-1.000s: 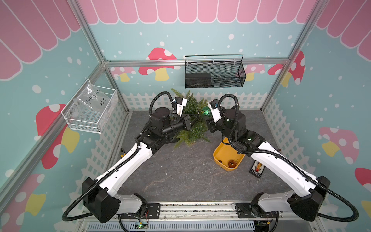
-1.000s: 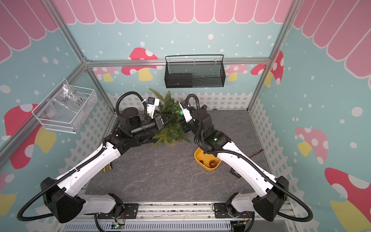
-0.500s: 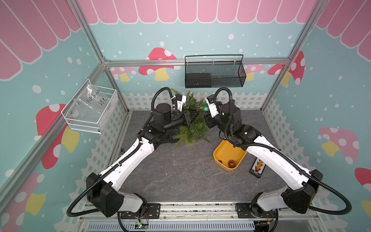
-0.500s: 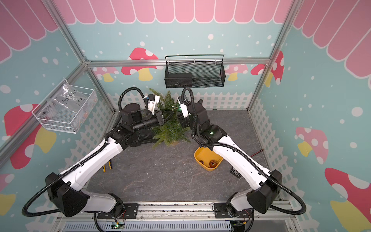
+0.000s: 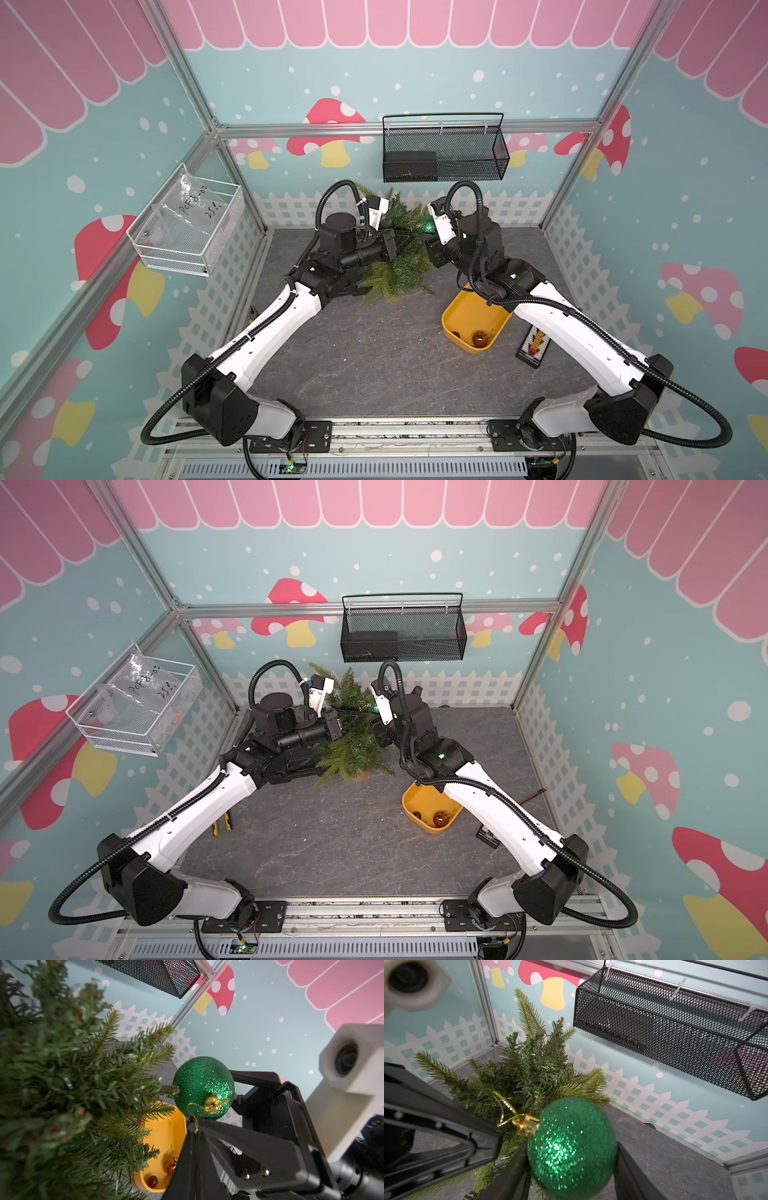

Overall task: Decorate the small christmas tree with ornaments
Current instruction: Hang an ornament on the christmas tree.

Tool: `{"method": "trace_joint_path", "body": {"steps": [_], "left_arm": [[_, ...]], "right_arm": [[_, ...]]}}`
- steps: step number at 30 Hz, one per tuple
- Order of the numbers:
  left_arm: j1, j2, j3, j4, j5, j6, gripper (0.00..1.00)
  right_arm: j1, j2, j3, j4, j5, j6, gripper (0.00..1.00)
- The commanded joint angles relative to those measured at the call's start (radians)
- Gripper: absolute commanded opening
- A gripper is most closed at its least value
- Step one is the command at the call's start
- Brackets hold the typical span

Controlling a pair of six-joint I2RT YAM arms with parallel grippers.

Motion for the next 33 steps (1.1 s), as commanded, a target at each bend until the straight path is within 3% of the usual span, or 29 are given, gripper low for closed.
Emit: {"method": "trace_joint_path", "body": {"steps": [1,11,33], "left_arm": [[0.004,-0.015,-0.009,0.002,0.024,-0.019,0.00],[0.007,0.023,0.027,-0.015,0.001,-0.043,0.00],[0.033,0.052,0.048,-0.020,-0.008,-0.074,0.00]], "right_arm": [[-0.004,-0.027,-0.001,-0.017,0.001,0.009,0.52],[-0.025,0.060,0.084,-0.084,0.043,0.026,0.52],[-0.065,0.154,0.183,-0.127,-0.015,0.057,0.51]]}}
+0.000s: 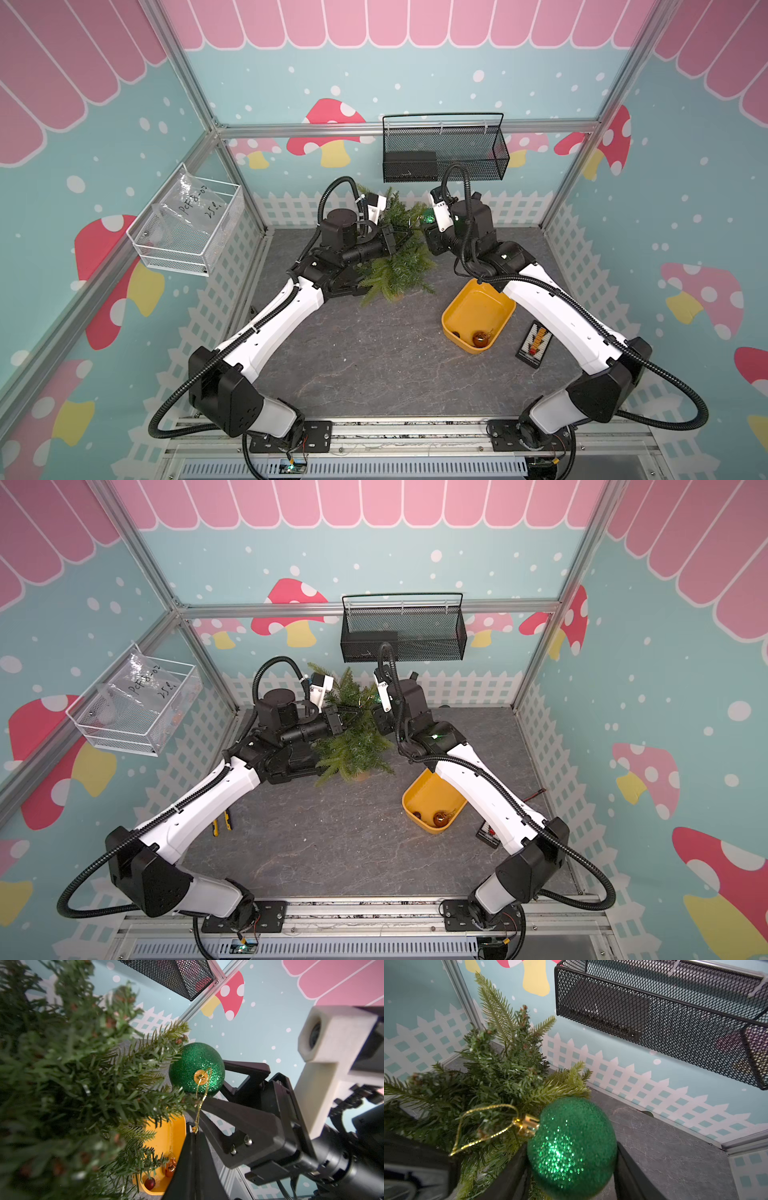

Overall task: Decorate the small christmas tree with ornaments
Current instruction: Hang an ornament on the christmas tree.

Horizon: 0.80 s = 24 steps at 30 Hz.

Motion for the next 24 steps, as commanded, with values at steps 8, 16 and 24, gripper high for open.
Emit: {"method": "trace_joint_path", "body": {"steps": [8,16,24], "left_arm": [[0.006,0.011,-0.001,-0.010,-0.005,-0.029,0.00],[0.006,0.006,-0.019,0.003,0.021,-0.038,0.00],[0.006,0.000,-0.027,-0.009,0.022,-0.032,0.00]], "right_arm": [[-0.003,0.014,-0.003,-0.032,0.004,0.016,0.51],[-0.009,-0.021,-0.050,-0.023,0.019,0.029,0.51],[-0.015,-0.064,-0.088,-0.009,0.030,0.033,0.51]]}}
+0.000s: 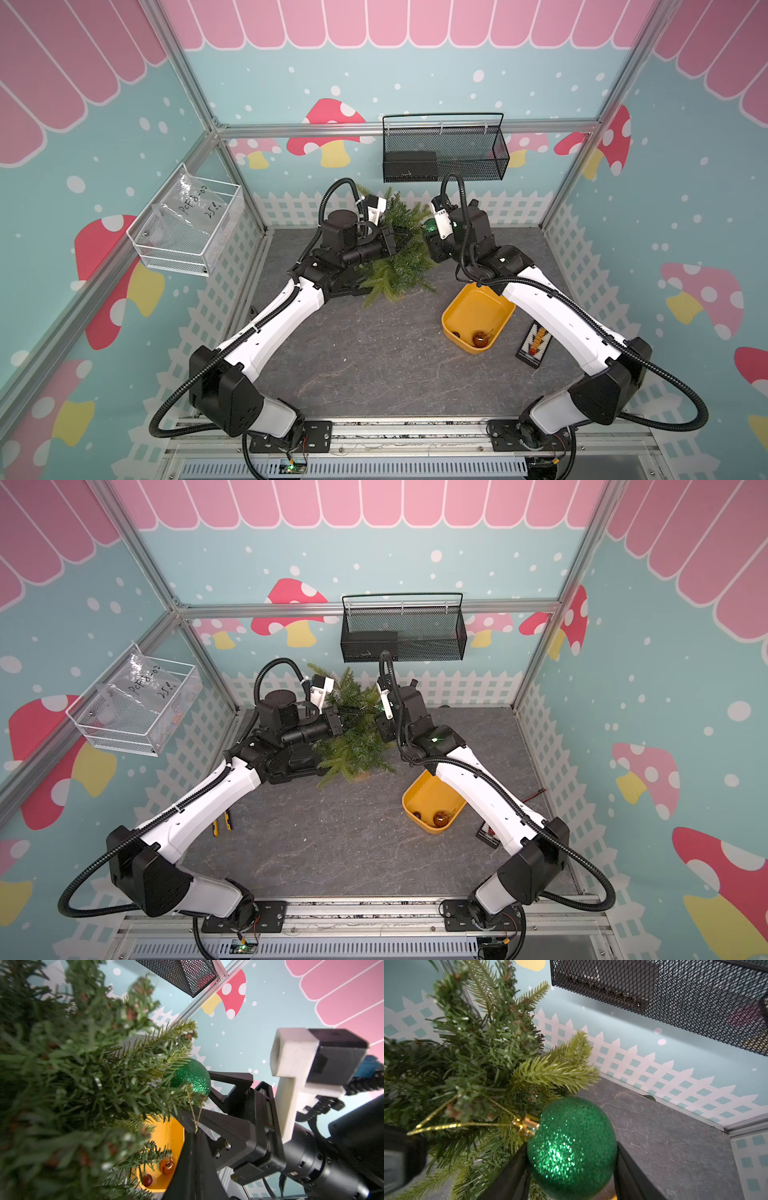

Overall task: Decorate the small christmas tree with ornaments
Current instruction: Hang an ornament on the christmas tree.

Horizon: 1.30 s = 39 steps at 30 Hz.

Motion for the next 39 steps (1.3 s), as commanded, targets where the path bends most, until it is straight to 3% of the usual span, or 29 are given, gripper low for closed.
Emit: {"method": "trace_joint_path", "body": {"steps": [1,6,8,13,25,32,39], "left_arm": [[0.005,-0.002,-0.019,-0.011,0.010,-0.007,0.00],[0.004,-0.004,-0.022,-0.008,0.005,-0.011,0.03],[0.005,-0.013,-0.025,-0.009,-0.007,-0.014,0.17],[0.004,-0.047,-0.035,-0.007,-0.019,-0.010,0.35],[0.004,-0.157,-0.106,0.011,-0.031,-0.028,0.42],[0.005,-0.215,-0.166,0.010,-0.031,-0.029,0.45],[0.005,-0.287,-0.236,-0.002,-0.042,-0.019,0.50]], "right_arm": [[-0.003,-0.041,-0.019,0.012,0.027,0.004,0.51],[-0.006,-0.044,-0.039,0.018,0.031,0.008,0.51],[-0.008,-0.044,-0.044,0.022,0.032,0.011,0.51],[-0.016,-0.038,-0.049,0.025,0.026,0.015,0.51],[-0.017,-0.063,-0.098,0.041,0.020,0.029,0.56],[-0.019,-0.119,-0.157,0.073,0.040,0.048,0.75],[-0.030,-0.187,-0.197,0.073,0.058,0.061,0.80]]}}
